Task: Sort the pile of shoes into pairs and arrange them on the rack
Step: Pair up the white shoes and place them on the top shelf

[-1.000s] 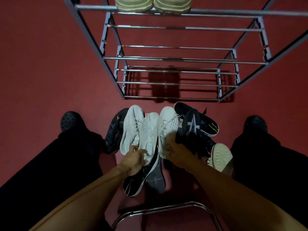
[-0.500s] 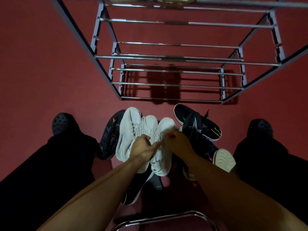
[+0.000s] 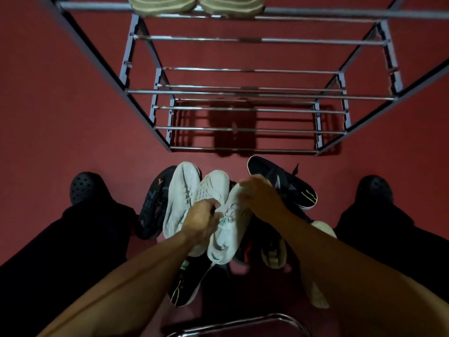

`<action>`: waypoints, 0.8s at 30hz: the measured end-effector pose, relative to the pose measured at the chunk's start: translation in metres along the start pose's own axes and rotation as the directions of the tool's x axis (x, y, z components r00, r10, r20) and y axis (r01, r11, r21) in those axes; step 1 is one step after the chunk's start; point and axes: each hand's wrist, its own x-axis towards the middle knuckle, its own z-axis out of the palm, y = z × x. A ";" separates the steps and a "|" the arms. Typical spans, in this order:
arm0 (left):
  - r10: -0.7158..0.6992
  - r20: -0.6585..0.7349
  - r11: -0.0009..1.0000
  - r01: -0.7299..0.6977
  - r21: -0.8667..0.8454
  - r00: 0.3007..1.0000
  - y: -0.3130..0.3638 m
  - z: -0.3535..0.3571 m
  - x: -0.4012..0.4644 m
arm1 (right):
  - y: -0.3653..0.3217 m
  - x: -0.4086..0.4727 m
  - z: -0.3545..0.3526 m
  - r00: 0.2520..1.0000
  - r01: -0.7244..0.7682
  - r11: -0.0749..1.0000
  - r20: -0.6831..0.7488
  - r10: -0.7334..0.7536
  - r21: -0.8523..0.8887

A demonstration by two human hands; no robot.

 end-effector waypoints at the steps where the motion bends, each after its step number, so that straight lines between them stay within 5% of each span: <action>1: 0.059 0.041 0.996 -0.062 0.067 0.997 0.003 -0.010 -0.003 | -0.004 0.000 -0.009 0.997 0.077 0.995 0.034 -0.075 -0.064; 5: 0.195 0.193 0.961 -0.227 0.160 0.962 0.032 -0.045 -0.023 | -0.013 -0.014 -0.052 0.948 0.271 0.929 0.240 -0.211 -0.253; 8: 0.295 0.244 0.894 -0.357 0.270 0.924 0.064 -0.068 -0.045 | -0.017 -0.045 -0.084 0.938 0.307 0.892 0.263 -0.225 -0.332; 12: 0.374 0.279 0.801 -0.460 0.384 0.884 0.124 -0.092 -0.078 | -0.047 -0.095 -0.108 0.964 0.264 0.921 0.044 -0.262 -0.286; 21: 0.568 0.326 0.570 -0.647 0.506 0.755 0.251 -0.109 -0.153 | -0.101 -0.177 -0.191 0.895 0.250 0.904 -0.273 -0.352 -0.347; 24: 0.670 0.323 0.391 -0.688 0.611 0.668 0.293 -0.114 -0.180 | -0.110 -0.199 -0.220 0.838 0.278 0.928 -0.410 -0.361 -0.250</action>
